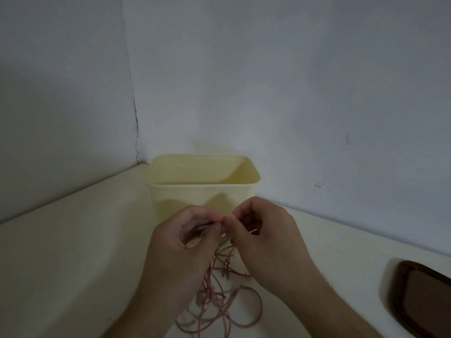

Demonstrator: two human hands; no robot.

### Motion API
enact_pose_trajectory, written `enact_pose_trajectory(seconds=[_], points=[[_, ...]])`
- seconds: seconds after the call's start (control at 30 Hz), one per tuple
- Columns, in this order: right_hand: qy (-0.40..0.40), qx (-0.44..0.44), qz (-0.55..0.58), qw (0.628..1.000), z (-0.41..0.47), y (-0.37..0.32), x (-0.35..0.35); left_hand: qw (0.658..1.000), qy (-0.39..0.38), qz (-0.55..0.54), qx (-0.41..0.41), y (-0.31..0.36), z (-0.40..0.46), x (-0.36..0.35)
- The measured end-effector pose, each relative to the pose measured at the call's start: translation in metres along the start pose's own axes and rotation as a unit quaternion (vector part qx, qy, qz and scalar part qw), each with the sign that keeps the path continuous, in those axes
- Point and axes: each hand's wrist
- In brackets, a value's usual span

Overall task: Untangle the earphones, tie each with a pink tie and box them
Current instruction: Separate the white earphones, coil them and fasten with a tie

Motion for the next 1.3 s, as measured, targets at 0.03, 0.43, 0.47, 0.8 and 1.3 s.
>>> enact_pose_trajectory(seconds=[0.03, 0.43, 0.47, 0.8, 1.3], points=[[0.007, -0.004, -0.001, 1.000, 0.0000, -0.0002, -0.0006, 1.000, 0.007, 0.013, -0.010, -0.0003, -0.0009, -0.0004], [0.019, 0.000, 0.010, 1.000, -0.0015, 0.0003, -0.0002, 1.000, 0.027, -0.015, 0.005, 0.0010, -0.0042, -0.0034], [0.011, -0.002, 0.017, 1.000, -0.0013, 0.0006, 0.0005, 1.000, 0.023, -0.017, 0.007, 0.0009, -0.0039, -0.0035], [-0.005, 0.016, 0.033, 0.999, 0.0002, 0.0029, 0.0019, 1.000, -0.005, -0.020, 0.007, -0.0010, -0.0018, 0.0006], [0.021, 0.082, -0.022, 0.996, -0.0033, 0.0035, -0.0007, 0.997, -0.024, -0.066, 0.017, 0.0012, -0.0005, 0.0016]])
Point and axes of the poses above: each hand's wrist, its own z-axis towards the middle knuckle, its own x-axis out of the back of the hand, y = z × x, and after that the axes turned 1 degree about x, right-handed
